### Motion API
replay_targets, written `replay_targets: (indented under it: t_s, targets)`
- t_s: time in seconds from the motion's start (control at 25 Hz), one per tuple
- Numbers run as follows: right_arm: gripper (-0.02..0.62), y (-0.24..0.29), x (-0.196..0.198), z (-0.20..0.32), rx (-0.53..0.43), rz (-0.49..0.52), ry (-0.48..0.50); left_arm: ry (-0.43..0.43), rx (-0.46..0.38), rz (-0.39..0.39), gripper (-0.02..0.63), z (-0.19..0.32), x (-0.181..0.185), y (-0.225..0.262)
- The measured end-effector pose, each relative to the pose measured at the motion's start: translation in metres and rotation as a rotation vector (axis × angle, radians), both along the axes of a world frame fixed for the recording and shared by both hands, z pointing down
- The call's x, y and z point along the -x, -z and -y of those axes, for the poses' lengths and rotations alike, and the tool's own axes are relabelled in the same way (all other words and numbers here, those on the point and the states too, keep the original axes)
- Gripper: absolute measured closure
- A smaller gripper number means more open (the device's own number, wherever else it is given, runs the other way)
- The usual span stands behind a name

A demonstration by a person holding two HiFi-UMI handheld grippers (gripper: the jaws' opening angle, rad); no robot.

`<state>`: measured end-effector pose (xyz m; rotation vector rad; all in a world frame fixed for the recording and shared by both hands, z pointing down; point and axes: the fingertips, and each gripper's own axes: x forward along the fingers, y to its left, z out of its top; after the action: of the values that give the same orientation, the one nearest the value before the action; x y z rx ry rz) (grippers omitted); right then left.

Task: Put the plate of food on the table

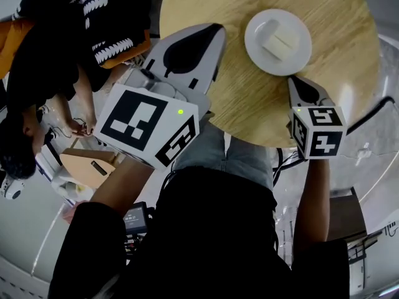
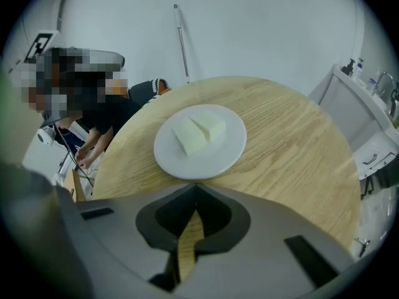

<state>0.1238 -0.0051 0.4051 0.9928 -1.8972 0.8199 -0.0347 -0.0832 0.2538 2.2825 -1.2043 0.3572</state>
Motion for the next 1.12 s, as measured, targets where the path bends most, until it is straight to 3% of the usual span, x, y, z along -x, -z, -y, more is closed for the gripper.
replay_targets:
  t_s: [0.24,0.64,1.0,1.12]
  targets:
    - [0.586,-0.002,-0.001,0.002,-0.063,-0.05,-0.031,-0.028,-0.049,0.0,0.6,-0.007,0.002,0.021]
    - [0.586,-0.006,0.001,0.001,-0.101,-0.134,0.029,-0.014,-0.11,-0.031,0.6,-0.016,0.005,0.058]
    - [0.588,-0.013,-0.005,0.003,-0.067,-0.016,-0.077,0.001,-0.113,-0.015,0.6,-0.029,0.007,0.074]
    - [0.588,0.003,-0.005,0.008,-0.127,-0.041,-0.088,0.005,-0.12,-0.008,0.6,-0.035,0.008,0.08]
